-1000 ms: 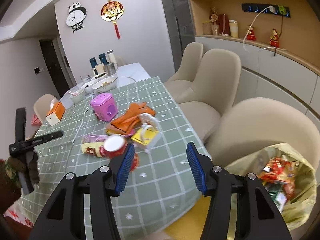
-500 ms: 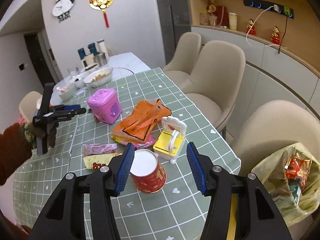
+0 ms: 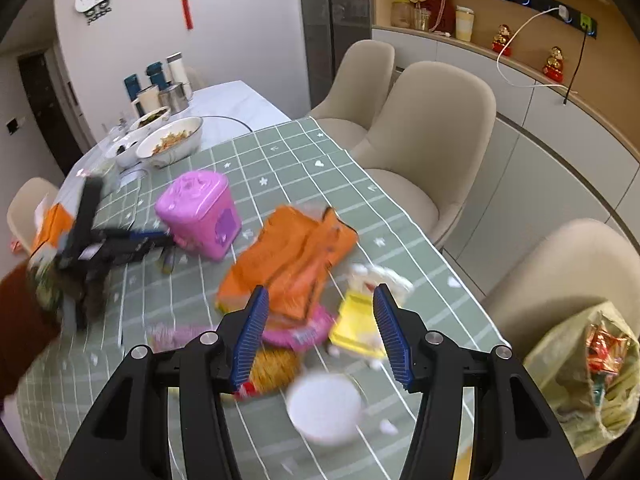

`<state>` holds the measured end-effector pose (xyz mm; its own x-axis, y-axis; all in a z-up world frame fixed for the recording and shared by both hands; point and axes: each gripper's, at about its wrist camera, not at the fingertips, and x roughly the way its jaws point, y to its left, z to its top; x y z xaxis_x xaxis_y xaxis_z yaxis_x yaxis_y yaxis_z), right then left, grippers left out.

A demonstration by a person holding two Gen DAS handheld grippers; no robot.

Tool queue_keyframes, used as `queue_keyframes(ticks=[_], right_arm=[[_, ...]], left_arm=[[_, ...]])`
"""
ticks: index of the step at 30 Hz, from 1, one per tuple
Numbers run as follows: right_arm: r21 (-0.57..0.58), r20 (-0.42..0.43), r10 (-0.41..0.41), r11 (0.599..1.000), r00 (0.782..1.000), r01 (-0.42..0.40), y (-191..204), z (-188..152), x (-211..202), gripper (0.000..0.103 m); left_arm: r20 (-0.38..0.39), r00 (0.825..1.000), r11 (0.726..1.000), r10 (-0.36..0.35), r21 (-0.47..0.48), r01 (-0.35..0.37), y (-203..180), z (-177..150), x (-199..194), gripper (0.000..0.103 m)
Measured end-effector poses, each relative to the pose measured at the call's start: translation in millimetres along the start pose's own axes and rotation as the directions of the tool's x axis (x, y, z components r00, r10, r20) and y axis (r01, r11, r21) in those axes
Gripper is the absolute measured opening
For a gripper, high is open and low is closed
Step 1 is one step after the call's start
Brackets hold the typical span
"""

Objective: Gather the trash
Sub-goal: 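Grasp the black strip wrappers beside the pink box with the left gripper, then grasp the orange bag with the right gripper while the left holds the black wrappers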

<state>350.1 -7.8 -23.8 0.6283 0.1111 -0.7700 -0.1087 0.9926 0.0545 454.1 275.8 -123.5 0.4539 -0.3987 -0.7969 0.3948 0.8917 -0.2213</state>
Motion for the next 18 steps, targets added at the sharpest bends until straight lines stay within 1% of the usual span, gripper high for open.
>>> queue_keyframes(ticks=[1, 3, 5, 7, 8, 10, 11, 12, 14, 15, 16, 17, 18], right_arm=[[0.011, -0.007, -0.006, 1.000, 1.000, 0.006, 4, 4, 8, 0.051], [0.048, -0.037, 0.001, 0.999, 0.999, 0.000, 12, 13, 31, 0.051], [0.062, -0.067, -0.008, 0.998, 0.998, 0.012, 19, 22, 51, 0.051], [0.039, -0.108, -0.049, 0.998, 0.993, 0.054, 26, 33, 76, 0.051], [0.031, -0.125, -0.058, 0.998, 0.990, 0.062, 28, 37, 83, 0.051], [0.010, -0.178, -0.074, 0.997, 0.981, 0.077, 29, 43, 105, 0.051], [0.001, -0.207, -0.085, 0.996, 0.975, 0.087, 28, 43, 114, 0.051], [-0.006, -0.244, -0.099, 0.995, 0.965, 0.100, 27, 44, 127, 0.051], [0.004, -0.291, -0.115, 0.993, 0.950, 0.121, 25, 44, 141, 0.052], [0.007, -0.293, -0.116, 0.992, 0.949, 0.123, 25, 45, 142, 0.051], [0.017, -0.303, -0.093, 0.994, 0.948, 0.103, 26, 45, 143, 0.051], [0.014, -0.325, -0.077, 0.996, 0.942, 0.087, 29, 45, 145, 0.051], [-0.012, -0.356, -0.077, 0.997, 0.931, 0.078, 35, 42, 149, 0.051]], left_arm=[[0.008, 1.000, 0.999, 0.000, -0.048, 0.000, 0, -5, -5, 0.013], [0.026, 0.999, 0.992, -0.019, -0.121, 0.022, 1, -14, -15, 0.013], [0.055, 0.998, 0.985, -0.043, -0.166, 0.051, -1, -25, -28, 0.013], [0.074, 0.996, 0.978, -0.054, -0.198, 0.068, -5, -37, -42, 0.013], [0.081, 0.995, 0.974, -0.061, -0.212, 0.077, -8, -44, -49, 0.013], [0.094, 0.993, 0.970, -0.066, -0.226, 0.086, -14, -54, -60, 0.013], [0.101, 0.993, 0.970, -0.056, -0.229, 0.078, -18, -60, -67, 0.013], [0.106, 0.993, 0.970, -0.043, -0.232, 0.066, -21, -67, -73, 0.013], [0.110, 0.993, 0.964, -0.036, -0.260, 0.063, -24, -79, -82, 0.013], [0.110, 0.993, 0.959, -0.037, -0.275, 0.066, -26, -84, -84, 0.013], [0.110, 0.993, 0.949, -0.046, -0.306, 0.078, -27, -91, -87, 0.013], [0.111, 0.992, 0.941, -0.054, -0.326, 0.088, -27, -95, -89, 0.013], [0.113, 0.992, 0.932, -0.064, -0.349, 0.100, -27, -100, -91, 0.013]])
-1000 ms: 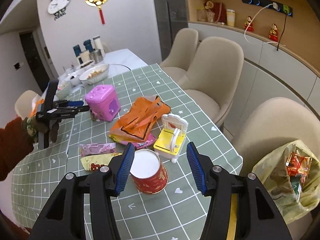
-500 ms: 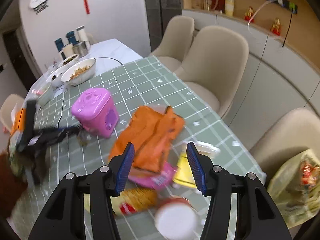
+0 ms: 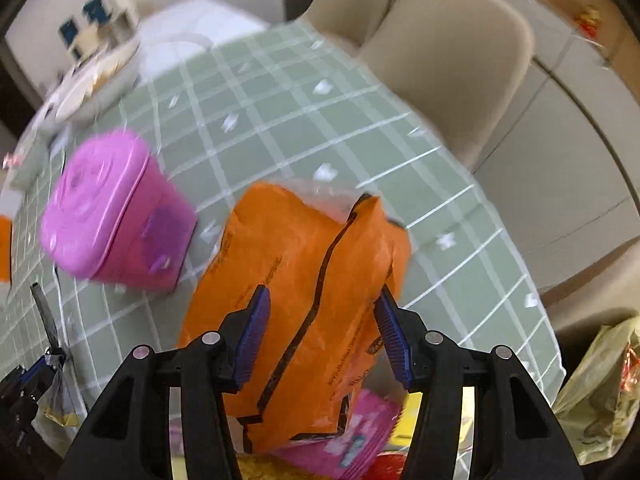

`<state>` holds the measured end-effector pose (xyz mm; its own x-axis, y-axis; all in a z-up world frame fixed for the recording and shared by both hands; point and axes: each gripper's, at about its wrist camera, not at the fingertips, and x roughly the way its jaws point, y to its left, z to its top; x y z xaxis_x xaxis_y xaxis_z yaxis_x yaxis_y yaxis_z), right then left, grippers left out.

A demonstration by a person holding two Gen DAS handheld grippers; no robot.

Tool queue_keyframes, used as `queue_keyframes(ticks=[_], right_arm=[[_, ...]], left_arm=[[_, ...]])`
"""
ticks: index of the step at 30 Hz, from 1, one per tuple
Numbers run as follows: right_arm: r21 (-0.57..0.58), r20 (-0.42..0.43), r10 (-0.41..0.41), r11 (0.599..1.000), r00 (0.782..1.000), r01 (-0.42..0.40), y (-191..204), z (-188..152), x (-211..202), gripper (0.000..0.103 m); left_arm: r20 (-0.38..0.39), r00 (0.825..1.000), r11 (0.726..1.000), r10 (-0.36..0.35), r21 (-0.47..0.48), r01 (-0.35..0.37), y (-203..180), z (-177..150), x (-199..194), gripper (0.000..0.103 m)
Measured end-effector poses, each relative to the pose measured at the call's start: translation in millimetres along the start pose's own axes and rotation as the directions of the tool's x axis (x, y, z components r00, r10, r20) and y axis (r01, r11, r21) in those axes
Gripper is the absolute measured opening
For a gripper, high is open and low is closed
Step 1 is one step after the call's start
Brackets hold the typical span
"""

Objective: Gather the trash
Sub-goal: 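Grasp the orange bag with the right gripper while the left holds the black wrappers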

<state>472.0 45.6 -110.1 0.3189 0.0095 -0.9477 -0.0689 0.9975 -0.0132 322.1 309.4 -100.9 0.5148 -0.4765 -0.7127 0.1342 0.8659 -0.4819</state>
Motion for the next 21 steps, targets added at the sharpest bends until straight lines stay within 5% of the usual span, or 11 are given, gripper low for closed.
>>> queue_keyframes(ticks=[2, 4, 8, 15, 21], right_arm=[[-0.032, -0.020, 0.035, 0.999, 0.999, -0.036, 8, -7, 3, 0.048], [-0.046, -0.023, 0.093, 0.995, 0.995, -0.094, 13, -18, -1, 0.026], [-0.090, 0.057, 0.169, 0.982, 0.984, -0.163, 15, -35, -32, 0.006], [-0.140, 0.250, 0.251, 0.965, 0.935, -0.222, -3, -55, -129, 0.005], [-0.143, 0.281, 0.311, 0.949, 0.908, -0.281, -23, -92, -162, 0.005]], left_arm=[[-0.002, 1.000, 1.000, -0.006, -0.023, 0.006, -2, -10, -4, 0.013], [-0.002, 1.000, 1.000, 0.000, -0.029, 0.000, -8, -17, -5, 0.013], [0.013, 1.000, 0.999, 0.010, -0.041, -0.009, -20, -25, -16, 0.013], [0.095, 0.994, 0.998, 0.053, -0.040, -0.050, -45, -29, -51, 0.013], [0.108, 0.992, 0.997, 0.068, -0.037, -0.065, -60, -48, -68, 0.013]])
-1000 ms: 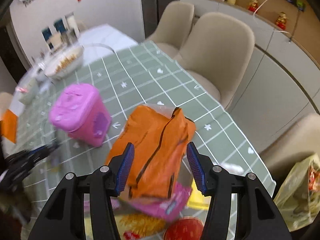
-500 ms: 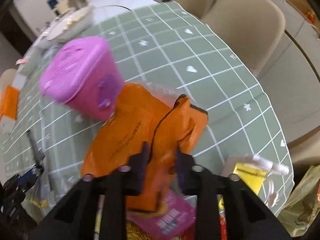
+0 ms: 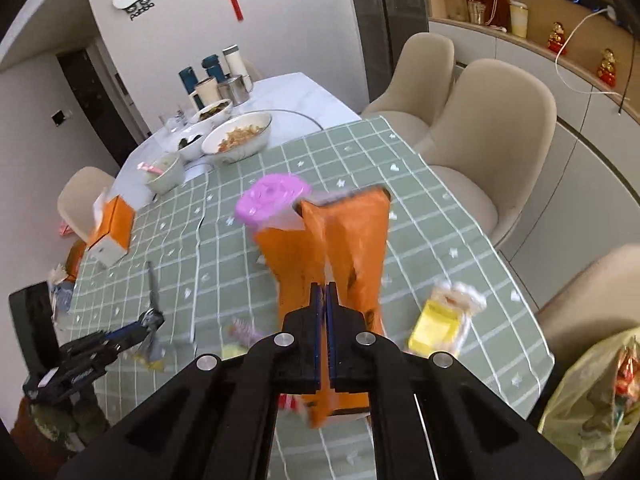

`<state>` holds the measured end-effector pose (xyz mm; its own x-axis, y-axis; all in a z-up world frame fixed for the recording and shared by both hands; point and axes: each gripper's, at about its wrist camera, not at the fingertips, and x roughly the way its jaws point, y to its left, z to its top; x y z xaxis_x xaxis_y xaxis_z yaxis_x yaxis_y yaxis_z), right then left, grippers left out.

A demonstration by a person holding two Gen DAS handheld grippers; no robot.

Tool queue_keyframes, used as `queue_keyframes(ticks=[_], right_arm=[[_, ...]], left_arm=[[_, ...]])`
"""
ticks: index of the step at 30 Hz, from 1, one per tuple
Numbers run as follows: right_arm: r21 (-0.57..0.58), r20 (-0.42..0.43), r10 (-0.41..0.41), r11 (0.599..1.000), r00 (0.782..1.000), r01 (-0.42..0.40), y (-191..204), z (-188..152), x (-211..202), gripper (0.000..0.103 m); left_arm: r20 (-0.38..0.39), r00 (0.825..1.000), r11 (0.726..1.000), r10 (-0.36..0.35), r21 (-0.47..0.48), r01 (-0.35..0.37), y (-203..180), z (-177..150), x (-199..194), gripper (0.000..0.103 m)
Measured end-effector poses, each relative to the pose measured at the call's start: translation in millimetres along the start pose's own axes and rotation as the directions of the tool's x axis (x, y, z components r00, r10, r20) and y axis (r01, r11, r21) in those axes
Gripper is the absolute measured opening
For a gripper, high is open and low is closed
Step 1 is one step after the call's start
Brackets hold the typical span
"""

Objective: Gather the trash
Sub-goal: 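Grasp the orange bag with the right gripper while the left holds the black wrappers, then carry the black wrappers and orange bag over the yellow trash bag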

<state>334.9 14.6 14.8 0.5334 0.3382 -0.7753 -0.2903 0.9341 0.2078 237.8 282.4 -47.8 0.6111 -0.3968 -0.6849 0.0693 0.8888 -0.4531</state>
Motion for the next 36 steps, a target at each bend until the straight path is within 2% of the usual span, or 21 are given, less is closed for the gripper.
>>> queue_keyframes(ticks=[6, 9, 11, 12, 13, 14, 15, 17, 19, 21, 23, 29, 30, 31, 33, 36], right_arm=[[0.056, -0.092, 0.105, 0.993, 0.990, -0.100, 3, -56, 3, 0.005], [0.045, -0.088, 0.110, 0.993, 0.990, -0.106, 6, -81, 10, 0.006], [0.031, -0.073, 0.093, 0.995, 0.993, -0.091, 8, -94, 10, 0.010], [0.022, -0.060, 0.088, 0.996, 0.994, -0.087, 7, -101, 9, 0.027], [0.016, -0.053, 0.092, 0.996, 0.994, -0.091, 6, -107, 9, 0.053], [0.011, -0.048, 0.114, 0.993, 0.992, -0.114, 5, -114, 10, 0.060], [0.002, -0.046, 0.134, 0.991, 0.990, -0.134, 3, -119, 13, 0.061], [-0.002, -0.047, 0.099, 0.995, 0.994, -0.099, -2, -124, 21, 0.061], [0.001, -0.001, 0.040, 0.999, 0.999, -0.040, -7, -127, 29, 0.061], [0.045, 0.018, 0.015, 0.999, 1.000, -0.016, -13, -129, 42, 0.061], [0.101, 0.014, -0.003, 0.995, 1.000, 0.002, -20, -133, 58, 0.061], [0.157, 0.024, 0.034, 0.987, 0.999, -0.037, -19, -147, 85, 0.061], [0.163, 0.023, 0.053, 0.985, 0.998, -0.056, -20, -147, 88, 0.058], [0.161, 0.022, 0.062, 0.985, 0.998, -0.064, -19, -146, 89, 0.046], [0.131, 0.016, 0.064, 0.989, 0.998, -0.066, -15, -142, 88, 0.033], [0.062, 0.046, 0.076, 0.995, 0.996, -0.079, -5, -137, 64, 0.028]], left_arm=[[-0.039, 0.999, 0.999, 0.029, -0.026, -0.030, 1, -25, 3, 0.013], [-0.037, 0.998, 0.998, 0.049, -0.045, -0.050, 2, -36, -2, 0.014], [-0.025, 0.998, 0.997, 0.054, -0.059, -0.055, 2, -43, -8, 0.014], [-0.022, 0.998, 0.996, 0.056, -0.064, -0.057, 3, -46, -10, 0.014], [-0.021, 0.998, 0.996, 0.056, -0.071, -0.057, 3, -49, -11, 0.014], [-0.023, 0.998, 0.996, 0.054, -0.073, -0.056, 4, -53, -11, 0.014], [-0.025, 0.998, 0.995, 0.063, -0.070, -0.064, 4, -56, -9, 0.014], [-0.051, 0.994, 0.991, 0.094, -0.094, -0.098, 4, -61, -6, 0.014], [-0.071, 0.996, 0.991, 0.057, -0.117, -0.065, 5, -64, -6, 0.014], [-0.077, 0.993, 0.993, 0.091, -0.070, -0.096, 1, -67, -4, 0.014], [-0.100, 0.990, 0.992, 0.102, -0.069, -0.109, 3, -69, 0, 0.014], [-0.116, 0.987, 0.991, 0.113, -0.061, -0.120, 7, -75, 7, 0.014], [-0.118, 0.987, 0.990, 0.113, -0.069, -0.122, 7, -76, 8, 0.014], [-0.117, 0.987, 0.990, 0.113, -0.071, -0.122, 7, -77, 8, 0.014], [-0.104, 0.989, 0.991, 0.109, -0.068, -0.116, 3, -79, 5, 0.014], [-0.096, 0.989, 0.990, 0.111, -0.071, -0.118, -3, -79, 1, 0.014]])
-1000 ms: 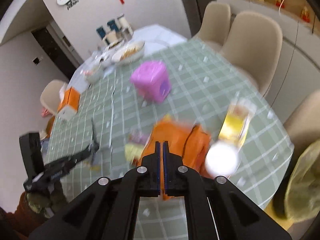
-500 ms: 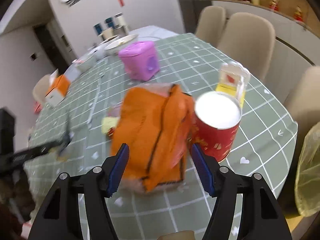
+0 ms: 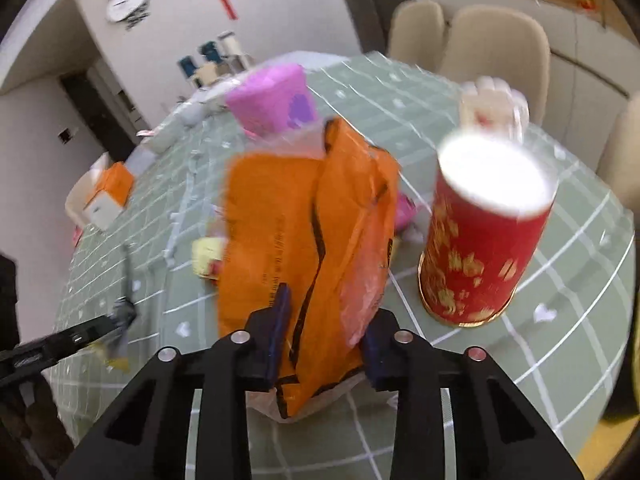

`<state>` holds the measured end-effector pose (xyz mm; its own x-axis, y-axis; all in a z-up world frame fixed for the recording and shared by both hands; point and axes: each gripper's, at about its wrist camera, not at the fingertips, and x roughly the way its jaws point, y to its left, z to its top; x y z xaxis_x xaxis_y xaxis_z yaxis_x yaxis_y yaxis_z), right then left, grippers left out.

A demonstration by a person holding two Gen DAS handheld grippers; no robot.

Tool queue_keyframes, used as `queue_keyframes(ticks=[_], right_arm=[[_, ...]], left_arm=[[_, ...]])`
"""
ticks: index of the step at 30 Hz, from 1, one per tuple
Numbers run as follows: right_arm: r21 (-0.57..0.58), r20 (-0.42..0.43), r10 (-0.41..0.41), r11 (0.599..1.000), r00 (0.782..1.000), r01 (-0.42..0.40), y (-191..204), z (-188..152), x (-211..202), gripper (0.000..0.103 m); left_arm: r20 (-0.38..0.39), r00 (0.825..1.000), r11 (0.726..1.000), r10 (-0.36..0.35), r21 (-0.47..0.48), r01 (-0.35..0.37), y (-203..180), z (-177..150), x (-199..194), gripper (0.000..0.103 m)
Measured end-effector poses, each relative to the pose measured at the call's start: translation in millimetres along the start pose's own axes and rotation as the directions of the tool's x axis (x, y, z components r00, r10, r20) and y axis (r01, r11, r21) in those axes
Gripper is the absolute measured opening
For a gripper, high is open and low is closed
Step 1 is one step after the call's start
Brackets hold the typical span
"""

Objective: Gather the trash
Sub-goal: 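Carry the black wrappers and orange bag over the yellow trash bag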

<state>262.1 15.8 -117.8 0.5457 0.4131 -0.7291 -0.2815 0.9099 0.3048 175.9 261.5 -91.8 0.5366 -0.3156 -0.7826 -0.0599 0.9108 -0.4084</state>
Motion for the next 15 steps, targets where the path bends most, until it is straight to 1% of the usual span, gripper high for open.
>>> queue_keyframes(ticks=[3, 6, 9, 10, 15], right_arm=[[-0.070, 0.032, 0.034, 0.997, 0.999, -0.032, 7, 11, -36, 0.026], [-0.092, 0.070, 0.060, 0.994, 0.996, -0.053, 1, 26, -69, 0.026], [-0.115, 0.122, 0.057, 0.992, 0.991, -0.043, -9, 39, -105, 0.026], [-0.125, 0.138, 0.054, 0.991, 0.989, -0.036, -13, 42, -116, 0.026], [-0.147, 0.213, 0.030, 0.989, 0.977, 0.002, -44, 50, -172, 0.026]], left_arm=[[0.033, 0.999, 1.000, 0.002, -0.009, -0.001, -10, 2, -10, 0.014], [0.096, 0.995, 1.000, -0.003, 0.000, 0.003, -32, 10, -24, 0.014], [0.152, 0.988, 1.000, -0.001, 0.009, 0.000, -54, 19, -36, 0.014], [0.177, 0.984, 1.000, -0.005, 0.016, 0.002, -67, 22, -43, 0.014], [0.233, 0.972, 0.997, -0.015, 0.077, -0.003, -119, 30, -57, 0.014]])
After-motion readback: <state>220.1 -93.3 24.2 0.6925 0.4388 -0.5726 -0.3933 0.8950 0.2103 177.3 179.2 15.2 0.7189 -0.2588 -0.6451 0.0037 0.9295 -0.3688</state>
